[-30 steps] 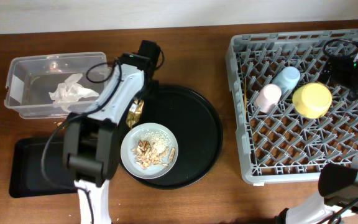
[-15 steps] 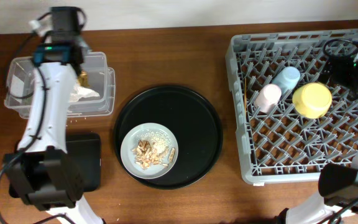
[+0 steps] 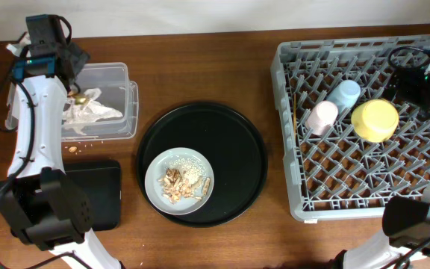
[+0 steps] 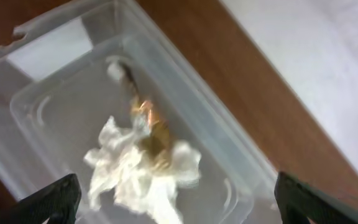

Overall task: Sort waste into correct bins and load items into the dishwasher rack
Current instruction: 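Carry the gold wrapper to the clear bin and release, then reach the left gripper to the white plate rim and grasp it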

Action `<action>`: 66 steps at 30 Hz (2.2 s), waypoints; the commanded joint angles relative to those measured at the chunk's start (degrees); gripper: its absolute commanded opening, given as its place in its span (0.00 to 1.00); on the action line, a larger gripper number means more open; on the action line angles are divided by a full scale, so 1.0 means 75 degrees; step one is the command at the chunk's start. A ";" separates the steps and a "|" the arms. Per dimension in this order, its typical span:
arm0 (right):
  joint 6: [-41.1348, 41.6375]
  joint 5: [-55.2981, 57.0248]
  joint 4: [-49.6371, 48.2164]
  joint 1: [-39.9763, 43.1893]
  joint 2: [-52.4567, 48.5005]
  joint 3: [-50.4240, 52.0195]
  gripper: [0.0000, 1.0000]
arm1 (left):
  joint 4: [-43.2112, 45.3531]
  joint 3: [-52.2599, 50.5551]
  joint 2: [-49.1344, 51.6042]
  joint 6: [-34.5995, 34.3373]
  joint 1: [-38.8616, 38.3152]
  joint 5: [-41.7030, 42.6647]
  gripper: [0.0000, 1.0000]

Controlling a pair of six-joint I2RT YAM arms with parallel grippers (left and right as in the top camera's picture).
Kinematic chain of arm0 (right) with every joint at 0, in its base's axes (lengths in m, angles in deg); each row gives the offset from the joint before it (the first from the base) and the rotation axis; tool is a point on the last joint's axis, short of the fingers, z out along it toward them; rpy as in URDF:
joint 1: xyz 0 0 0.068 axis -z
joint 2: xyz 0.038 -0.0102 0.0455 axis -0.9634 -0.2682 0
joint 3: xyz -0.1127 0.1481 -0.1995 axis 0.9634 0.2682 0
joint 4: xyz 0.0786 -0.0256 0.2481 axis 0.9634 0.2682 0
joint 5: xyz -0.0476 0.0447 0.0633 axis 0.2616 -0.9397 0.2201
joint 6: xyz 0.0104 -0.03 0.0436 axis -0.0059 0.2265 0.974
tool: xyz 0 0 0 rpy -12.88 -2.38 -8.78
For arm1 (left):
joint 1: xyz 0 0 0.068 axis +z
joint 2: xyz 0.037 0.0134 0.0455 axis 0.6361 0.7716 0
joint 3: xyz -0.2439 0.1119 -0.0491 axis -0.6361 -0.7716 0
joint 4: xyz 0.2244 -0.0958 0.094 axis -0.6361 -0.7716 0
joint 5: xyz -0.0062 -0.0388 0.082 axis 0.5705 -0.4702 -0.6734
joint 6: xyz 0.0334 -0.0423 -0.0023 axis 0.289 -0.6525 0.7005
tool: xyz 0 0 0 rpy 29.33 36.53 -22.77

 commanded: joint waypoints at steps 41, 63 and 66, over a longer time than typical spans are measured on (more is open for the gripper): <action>-0.0047 0.0149 0.0020 0.0015 -0.0029 -0.0050 0.99 | -0.1478 -0.4450 -0.1961 0.1023 -0.6825 0.2541 0.84; -0.0047 0.0149 0.0020 0.0015 -0.0029 -0.0050 0.99 | -0.1110 -0.4450 -0.0067 0.1023 -0.7280 0.1067 0.48; -0.0047 0.0149 0.0020 0.0015 -0.0029 -0.0050 0.99 | -0.1055 -0.4450 0.0125 0.1017 -0.7431 0.0857 0.46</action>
